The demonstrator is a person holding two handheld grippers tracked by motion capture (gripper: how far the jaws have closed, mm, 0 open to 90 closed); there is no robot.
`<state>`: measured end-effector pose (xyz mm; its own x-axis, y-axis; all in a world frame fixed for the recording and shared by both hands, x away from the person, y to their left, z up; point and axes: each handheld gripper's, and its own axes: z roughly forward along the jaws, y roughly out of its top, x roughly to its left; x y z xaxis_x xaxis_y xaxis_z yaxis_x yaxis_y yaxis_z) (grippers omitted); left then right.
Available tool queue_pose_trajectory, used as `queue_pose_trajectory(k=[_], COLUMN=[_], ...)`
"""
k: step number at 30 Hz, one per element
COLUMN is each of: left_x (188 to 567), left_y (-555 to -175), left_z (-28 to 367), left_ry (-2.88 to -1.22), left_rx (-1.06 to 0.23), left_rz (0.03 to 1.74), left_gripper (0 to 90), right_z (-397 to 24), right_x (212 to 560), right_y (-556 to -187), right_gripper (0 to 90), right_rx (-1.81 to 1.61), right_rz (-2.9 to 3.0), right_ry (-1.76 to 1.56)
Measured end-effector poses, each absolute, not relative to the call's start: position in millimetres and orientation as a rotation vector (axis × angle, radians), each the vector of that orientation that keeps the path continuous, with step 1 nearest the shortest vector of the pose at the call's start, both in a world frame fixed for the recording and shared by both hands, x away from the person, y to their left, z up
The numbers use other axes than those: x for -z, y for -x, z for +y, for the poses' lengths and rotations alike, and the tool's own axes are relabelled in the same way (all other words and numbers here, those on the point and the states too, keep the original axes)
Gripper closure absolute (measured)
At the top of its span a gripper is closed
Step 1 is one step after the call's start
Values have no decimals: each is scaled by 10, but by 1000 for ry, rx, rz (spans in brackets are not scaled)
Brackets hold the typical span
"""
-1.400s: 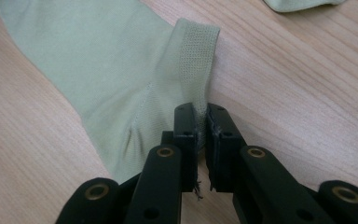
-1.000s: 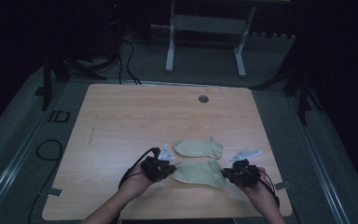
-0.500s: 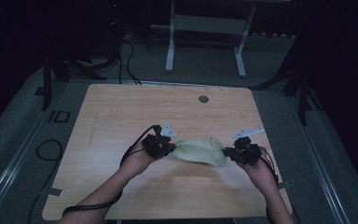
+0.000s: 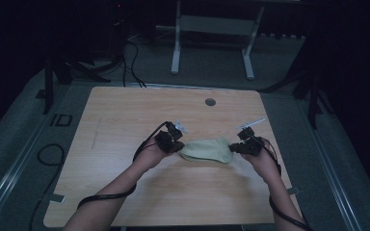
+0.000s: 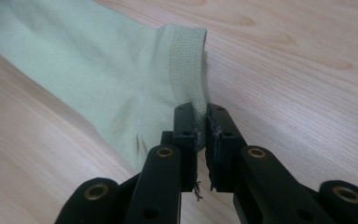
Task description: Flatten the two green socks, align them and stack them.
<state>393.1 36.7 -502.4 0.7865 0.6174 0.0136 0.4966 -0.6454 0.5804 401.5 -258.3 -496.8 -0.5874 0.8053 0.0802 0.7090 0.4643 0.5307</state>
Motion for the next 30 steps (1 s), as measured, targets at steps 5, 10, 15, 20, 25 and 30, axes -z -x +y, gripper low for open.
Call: queue_pose_trajectory(k=[5,10,15,20,25,30], left_x=[5147,5252,5323,5224,5098,5197], left_y=[-3976,-4005,-4017,-3998,-3948,-3948], left_z=[340,337,325,366,363,184], left_ry=[-2423,-2425,-2432,-2381,-2354,-2414], left_rx=[-271,-279,-253,-242,-292,-281], left_rz=[844,863,866,866,835,802], left_gripper=[875,873,719,522,641,858], right_z=[-2570,-2559,-2544,-2581,-2588,-2457], right_x=[5097,5196,5272,5248,5149,5119], right_y=[-4105,-4167,-4194,-4180,-4134,-4037], right_gripper=[830,827,734,640,654,893], right_rx=[-739,-739,-701,-703,-739,-815], right_rz=[2557,2557,2560,2538,2510,2502], right_ry=[-1356,-1376,-1383,-1386,-1368,-1330])
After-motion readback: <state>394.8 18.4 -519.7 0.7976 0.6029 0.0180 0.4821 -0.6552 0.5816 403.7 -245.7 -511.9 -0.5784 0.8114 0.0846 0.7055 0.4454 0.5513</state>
